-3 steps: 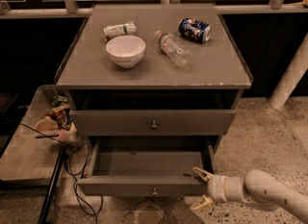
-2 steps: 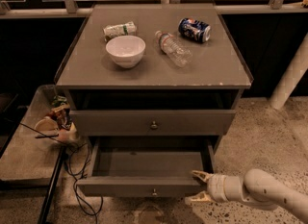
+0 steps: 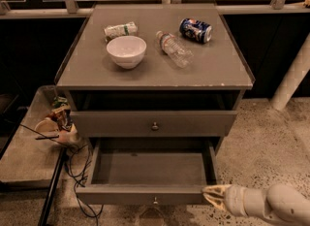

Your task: Open middle drawer

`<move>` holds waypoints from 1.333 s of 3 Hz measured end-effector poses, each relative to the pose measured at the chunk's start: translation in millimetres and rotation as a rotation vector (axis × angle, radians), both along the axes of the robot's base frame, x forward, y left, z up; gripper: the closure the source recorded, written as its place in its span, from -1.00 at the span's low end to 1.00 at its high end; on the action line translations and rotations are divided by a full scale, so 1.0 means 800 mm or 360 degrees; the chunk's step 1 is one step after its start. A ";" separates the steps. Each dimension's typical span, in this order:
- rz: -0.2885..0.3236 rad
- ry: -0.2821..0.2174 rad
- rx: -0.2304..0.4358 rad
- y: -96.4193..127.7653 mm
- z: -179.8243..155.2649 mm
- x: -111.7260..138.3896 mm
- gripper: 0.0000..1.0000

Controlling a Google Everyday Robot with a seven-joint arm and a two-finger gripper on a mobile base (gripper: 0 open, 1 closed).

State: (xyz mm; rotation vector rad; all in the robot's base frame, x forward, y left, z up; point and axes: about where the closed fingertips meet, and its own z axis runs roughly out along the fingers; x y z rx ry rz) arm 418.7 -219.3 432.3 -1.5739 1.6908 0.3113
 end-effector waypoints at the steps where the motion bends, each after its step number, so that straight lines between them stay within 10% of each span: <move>1: -0.0014 -0.0038 0.0078 -0.030 -0.003 -0.078 1.00; 2: -0.0095 -0.0057 0.0071 -0.058 -0.003 -0.104 0.64; 4: 0.0147 -0.0202 -0.0047 0.067 0.043 0.036 -0.30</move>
Offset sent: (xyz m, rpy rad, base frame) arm -0.0498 -0.0167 -0.0017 0.0406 -0.0189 -0.0013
